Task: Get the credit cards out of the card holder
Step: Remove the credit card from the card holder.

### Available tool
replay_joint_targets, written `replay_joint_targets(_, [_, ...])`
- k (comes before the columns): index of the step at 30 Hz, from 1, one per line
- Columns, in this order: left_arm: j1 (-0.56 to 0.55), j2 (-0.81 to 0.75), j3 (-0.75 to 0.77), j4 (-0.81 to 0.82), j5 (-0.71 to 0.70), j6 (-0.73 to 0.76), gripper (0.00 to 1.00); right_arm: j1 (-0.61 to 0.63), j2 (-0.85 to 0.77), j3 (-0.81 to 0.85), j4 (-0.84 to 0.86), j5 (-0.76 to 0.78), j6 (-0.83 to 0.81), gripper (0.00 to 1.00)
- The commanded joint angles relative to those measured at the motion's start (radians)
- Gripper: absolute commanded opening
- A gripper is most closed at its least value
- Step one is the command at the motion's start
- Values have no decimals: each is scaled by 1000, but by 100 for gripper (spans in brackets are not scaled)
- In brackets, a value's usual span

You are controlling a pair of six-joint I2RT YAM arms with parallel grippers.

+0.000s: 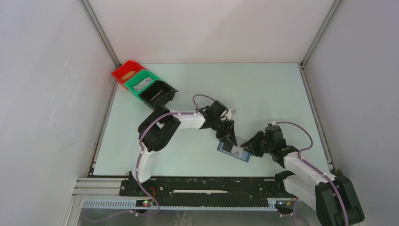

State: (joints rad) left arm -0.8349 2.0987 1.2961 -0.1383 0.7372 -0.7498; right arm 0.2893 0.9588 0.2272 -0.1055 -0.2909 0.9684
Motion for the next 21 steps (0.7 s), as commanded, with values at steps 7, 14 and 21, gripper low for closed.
replay_joint_targets(7, [-1, 29, 8, 39, 17, -8, 6, -9, 27, -23, -25, 26, -10, 37])
replay_joint_targets(14, [38, -8, 8, -20, 1, 44, 0, -32, 44, -27, -44, 30, -20, 34])
replay_joint_targets(21, [108, -73, -26, -79, -8, 107, 0, -53, 29, -41, -52, 32, -22, 34])
